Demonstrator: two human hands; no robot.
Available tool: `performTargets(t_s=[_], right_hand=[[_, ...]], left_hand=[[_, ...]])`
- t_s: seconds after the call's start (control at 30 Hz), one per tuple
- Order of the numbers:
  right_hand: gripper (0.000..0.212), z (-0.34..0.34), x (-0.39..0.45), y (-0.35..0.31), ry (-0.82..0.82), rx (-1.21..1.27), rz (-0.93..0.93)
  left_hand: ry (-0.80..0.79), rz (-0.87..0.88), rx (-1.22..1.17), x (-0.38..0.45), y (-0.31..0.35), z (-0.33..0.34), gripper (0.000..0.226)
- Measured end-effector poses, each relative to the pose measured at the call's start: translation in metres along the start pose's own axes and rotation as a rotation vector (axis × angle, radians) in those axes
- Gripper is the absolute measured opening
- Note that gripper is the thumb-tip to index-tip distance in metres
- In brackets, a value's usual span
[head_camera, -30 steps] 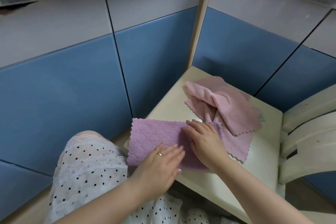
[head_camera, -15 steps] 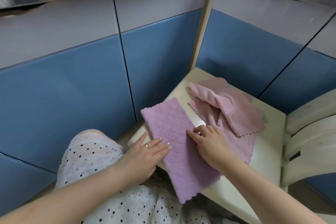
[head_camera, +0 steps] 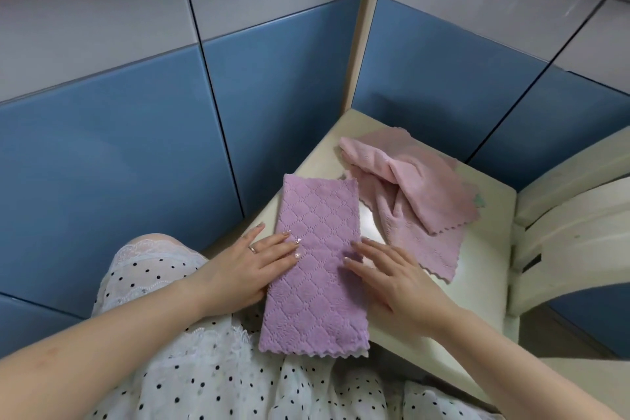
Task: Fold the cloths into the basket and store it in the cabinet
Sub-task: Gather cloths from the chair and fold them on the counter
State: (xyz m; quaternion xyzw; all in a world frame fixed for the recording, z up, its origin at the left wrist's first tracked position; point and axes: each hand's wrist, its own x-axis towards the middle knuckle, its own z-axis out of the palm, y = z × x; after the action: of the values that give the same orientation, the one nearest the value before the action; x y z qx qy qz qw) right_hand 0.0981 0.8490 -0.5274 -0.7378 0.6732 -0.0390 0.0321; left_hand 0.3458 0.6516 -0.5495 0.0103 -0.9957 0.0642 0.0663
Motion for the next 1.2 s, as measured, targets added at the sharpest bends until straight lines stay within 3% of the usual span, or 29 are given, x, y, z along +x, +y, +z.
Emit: performTargets(t_s=[0.1,0.23,0.3,0.37,0.53,0.67,0.77,0.83,0.97,1.2], right_hand=[[0.075,0.001,-0.019,-0.006,-0.167,0.046,-0.075],[0.087,0.015,-0.032,-0.014,-0.095,-0.06,-0.111],[0.078,0.022,-0.033,-0.021,0.001,-0.061,-0.12],[0.056,0.029,-0.032,-0.03,0.143,0.015,-0.129],[0.022,0.02,-0.017,-0.045,0.344,0.471,0.065],[0.034,-0.002,0.007,-0.043,0.39,0.749,0.429],[0.023,-0.013,0.035,-0.036,0.399,0.852,0.593],[0.02,-0.017,0.052,-0.029,0.399,0.828,0.706],[0.028,-0.016,0.076,-0.014,0.294,0.748,0.812],[0.03,-0.015,0.092,-0.001,0.133,0.63,0.853]], left_hand=[[0.02,0.086,-0.063,0.005,0.006,0.006,0.052],[0.022,0.114,-0.151,0.005,0.01,0.015,0.051],[0.039,0.108,-0.209,0.006,0.009,0.015,0.05],[0.06,0.082,-0.317,0.008,0.008,0.009,0.044],[0.134,-0.238,-0.656,0.008,0.01,-0.009,0.027],[0.194,-0.617,-0.976,0.016,0.013,-0.024,0.057],[0.26,-0.782,-1.128,0.037,0.016,-0.032,0.035],[0.268,-0.883,-1.135,0.049,0.014,-0.032,0.021],[0.153,-1.073,-1.148,0.063,0.005,-0.023,0.021],[0.028,-1.139,-1.063,0.067,0.0,-0.023,0.027]])
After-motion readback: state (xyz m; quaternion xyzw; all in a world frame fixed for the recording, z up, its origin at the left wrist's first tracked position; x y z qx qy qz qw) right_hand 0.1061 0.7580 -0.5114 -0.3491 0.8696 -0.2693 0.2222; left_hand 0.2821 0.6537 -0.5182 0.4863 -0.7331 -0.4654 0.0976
